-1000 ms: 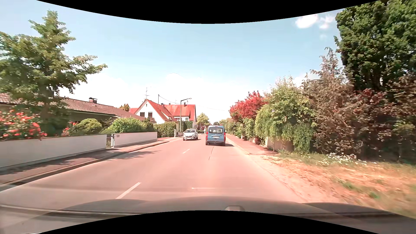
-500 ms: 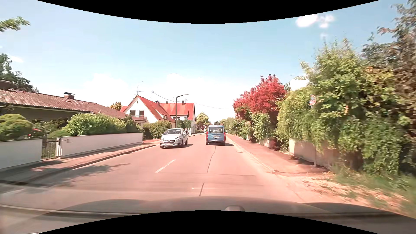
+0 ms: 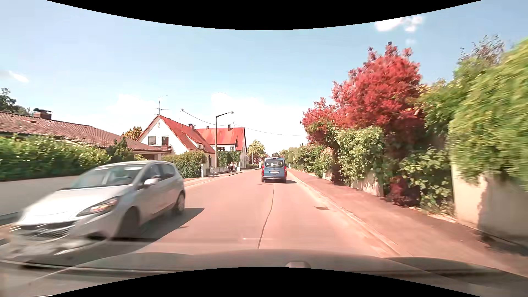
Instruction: Follow the waypoints while adhering to traffic rules and regulations
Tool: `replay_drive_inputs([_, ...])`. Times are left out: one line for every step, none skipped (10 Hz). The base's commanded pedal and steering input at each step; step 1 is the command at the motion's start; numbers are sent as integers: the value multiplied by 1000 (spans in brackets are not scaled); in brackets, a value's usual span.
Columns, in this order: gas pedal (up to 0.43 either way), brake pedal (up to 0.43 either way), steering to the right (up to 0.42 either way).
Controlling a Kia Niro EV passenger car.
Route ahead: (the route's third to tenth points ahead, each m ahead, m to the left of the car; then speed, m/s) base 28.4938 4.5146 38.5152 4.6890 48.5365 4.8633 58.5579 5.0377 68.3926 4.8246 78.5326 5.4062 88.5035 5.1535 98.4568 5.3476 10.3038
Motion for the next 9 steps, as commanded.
replay_drive_inputs([138,0,-2])
replay_drive_inputs([138,0,-2])
replay_drive_inputs([130,0,-2])
replay_drive_inputs([130,0,-2])
replay_drive_inputs([130,0,-2])
replay_drive_inputs([130,0,-2])
replay_drive_inputs([130,0,-2])
replay_drive_inputs([130,0,-2])
replay_drive_inputs([130,0,-2])
